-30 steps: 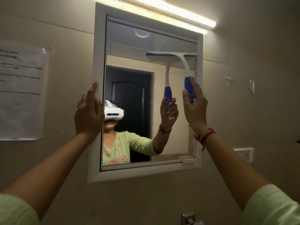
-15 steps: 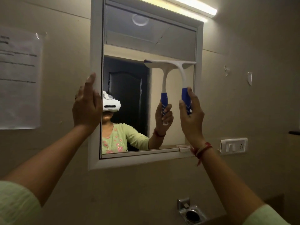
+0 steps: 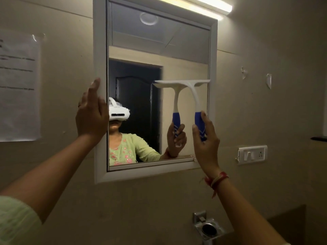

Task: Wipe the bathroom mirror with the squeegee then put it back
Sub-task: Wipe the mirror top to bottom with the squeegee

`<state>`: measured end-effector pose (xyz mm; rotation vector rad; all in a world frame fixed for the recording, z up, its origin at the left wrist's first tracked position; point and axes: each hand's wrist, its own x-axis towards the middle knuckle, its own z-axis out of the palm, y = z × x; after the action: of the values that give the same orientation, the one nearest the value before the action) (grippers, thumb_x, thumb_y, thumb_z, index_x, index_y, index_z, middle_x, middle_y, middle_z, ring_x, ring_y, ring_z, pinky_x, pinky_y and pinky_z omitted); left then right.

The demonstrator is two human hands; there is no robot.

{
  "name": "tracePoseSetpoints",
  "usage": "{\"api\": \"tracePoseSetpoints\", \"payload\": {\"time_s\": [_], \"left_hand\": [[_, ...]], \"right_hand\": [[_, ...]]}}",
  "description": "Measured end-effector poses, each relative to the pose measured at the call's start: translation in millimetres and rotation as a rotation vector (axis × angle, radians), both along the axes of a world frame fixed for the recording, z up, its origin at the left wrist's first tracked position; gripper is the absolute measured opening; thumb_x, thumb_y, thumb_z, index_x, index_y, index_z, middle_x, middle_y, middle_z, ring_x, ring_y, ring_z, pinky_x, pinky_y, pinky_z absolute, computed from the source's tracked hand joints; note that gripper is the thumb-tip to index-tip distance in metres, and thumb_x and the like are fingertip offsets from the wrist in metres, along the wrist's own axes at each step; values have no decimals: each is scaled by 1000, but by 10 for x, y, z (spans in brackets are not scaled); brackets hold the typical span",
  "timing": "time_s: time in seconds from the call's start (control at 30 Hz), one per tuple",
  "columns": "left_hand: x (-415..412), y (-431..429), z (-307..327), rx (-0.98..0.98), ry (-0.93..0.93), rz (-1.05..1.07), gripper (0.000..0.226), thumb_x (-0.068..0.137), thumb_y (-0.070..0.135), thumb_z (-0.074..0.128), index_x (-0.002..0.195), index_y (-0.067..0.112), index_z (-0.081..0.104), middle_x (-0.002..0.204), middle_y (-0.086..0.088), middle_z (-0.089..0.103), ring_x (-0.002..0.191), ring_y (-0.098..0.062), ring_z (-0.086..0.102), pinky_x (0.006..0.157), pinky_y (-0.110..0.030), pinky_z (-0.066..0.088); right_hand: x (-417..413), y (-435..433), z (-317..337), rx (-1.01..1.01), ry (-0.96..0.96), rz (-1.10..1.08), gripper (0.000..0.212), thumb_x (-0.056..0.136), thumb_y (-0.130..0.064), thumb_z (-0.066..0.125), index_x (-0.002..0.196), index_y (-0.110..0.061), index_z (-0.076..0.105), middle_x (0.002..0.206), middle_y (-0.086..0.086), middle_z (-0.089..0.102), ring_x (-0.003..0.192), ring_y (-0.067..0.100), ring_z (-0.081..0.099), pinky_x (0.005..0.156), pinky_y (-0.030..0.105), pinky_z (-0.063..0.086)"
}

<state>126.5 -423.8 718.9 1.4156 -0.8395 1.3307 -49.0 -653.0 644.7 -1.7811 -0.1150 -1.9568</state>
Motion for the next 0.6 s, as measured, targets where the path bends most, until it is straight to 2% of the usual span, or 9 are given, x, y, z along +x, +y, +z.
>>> {"api": "tracePoseSetpoints", "payload": {"time_s": [0.07,0.17,0.23,0.3,0.4,0.6], "left_hand": [[10,1,4,3,-2,4,44,97,14,34,139,22,32,134,-17,48,116,-37,47,88,-46,42],[19,5,-3,-1,-4,3,44,97,15,34,140,23,31,136,-15,47,117,-36,47,89,-45,42],[25,5,-6,-3,-1,7,44,97,15,34,140,23,31,137,-14,46,118,-34,47,89,-44,42],[27,2,-7,-2,8,7,45,96,14,34,140,23,32,136,-13,47,117,-34,47,89,-43,42],[27,4,1,-3,12,6,46,95,13,35,140,22,32,136,-14,47,117,-34,47,88,-43,41],[23,-2,-3,-9,-4,1,45,96,13,35,140,22,32,135,-14,48,116,-33,48,87,-38,41]], "right_hand": [[7,8,105,13,-6,3,48,92,-22,53,137,-15,38,121,-12,50,98,-9,56,78,7,48],[22,29,3,26,-8,17,49,92,-22,52,138,-15,38,118,-27,49,98,-8,56,78,8,49],[23,46,-241,22,0,26,48,92,-18,52,138,-14,37,116,-31,51,96,-7,57,76,7,48],[13,92,-524,18,18,47,49,92,-15,51,138,-20,35,119,-23,52,97,-1,59,77,10,50],[2,164,-719,41,25,67,49,90,-22,50,136,-31,33,126,-13,50,101,10,59,82,18,52],[66,85,-365,62,17,71,47,92,-5,52,137,-10,37,112,-21,53,93,-9,58,73,5,47]]}}
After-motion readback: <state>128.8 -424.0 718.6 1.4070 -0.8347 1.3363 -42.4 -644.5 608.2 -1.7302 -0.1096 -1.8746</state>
